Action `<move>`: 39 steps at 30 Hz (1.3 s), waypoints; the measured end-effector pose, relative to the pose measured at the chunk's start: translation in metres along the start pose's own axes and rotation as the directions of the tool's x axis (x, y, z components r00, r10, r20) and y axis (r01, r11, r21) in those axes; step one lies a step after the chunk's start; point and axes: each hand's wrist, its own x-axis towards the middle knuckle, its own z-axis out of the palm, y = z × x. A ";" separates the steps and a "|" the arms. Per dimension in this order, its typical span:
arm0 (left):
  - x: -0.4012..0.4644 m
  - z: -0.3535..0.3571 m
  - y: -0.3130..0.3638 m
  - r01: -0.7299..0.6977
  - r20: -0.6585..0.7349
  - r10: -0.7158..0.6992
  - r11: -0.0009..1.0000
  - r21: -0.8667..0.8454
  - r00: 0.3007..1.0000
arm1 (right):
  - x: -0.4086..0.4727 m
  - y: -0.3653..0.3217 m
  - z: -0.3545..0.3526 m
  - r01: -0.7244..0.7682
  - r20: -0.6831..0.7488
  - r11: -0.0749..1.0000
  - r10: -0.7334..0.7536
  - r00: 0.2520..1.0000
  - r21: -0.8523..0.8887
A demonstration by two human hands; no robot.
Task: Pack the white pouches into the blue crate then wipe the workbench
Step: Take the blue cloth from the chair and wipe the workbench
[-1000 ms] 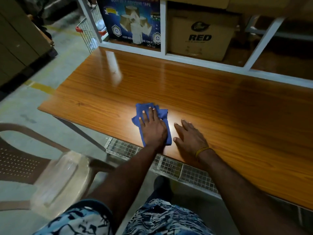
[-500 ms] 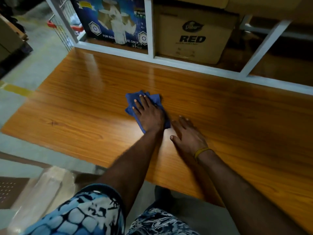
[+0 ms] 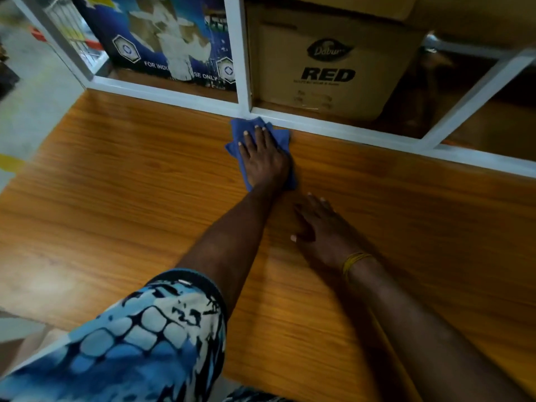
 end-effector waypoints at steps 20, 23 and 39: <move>-0.066 -0.014 -0.049 -0.813 0.232 0.786 0.580 0.043 0.573 | -0.049 0.008 0.029 -0.085 -0.087 0.992 0.077 0.993 -0.098; -0.106 -0.015 -0.053 -0.820 0.223 0.796 0.571 0.036 0.563 | -0.074 0.016 0.038 -0.064 -0.107 0.989 0.050 0.993 -0.130; -0.320 -0.022 -0.029 -0.608 0.209 0.587 0.793 0.044 0.782 | -0.206 0.060 0.069 0.032 -0.121 0.995 -0.043 0.992 -0.092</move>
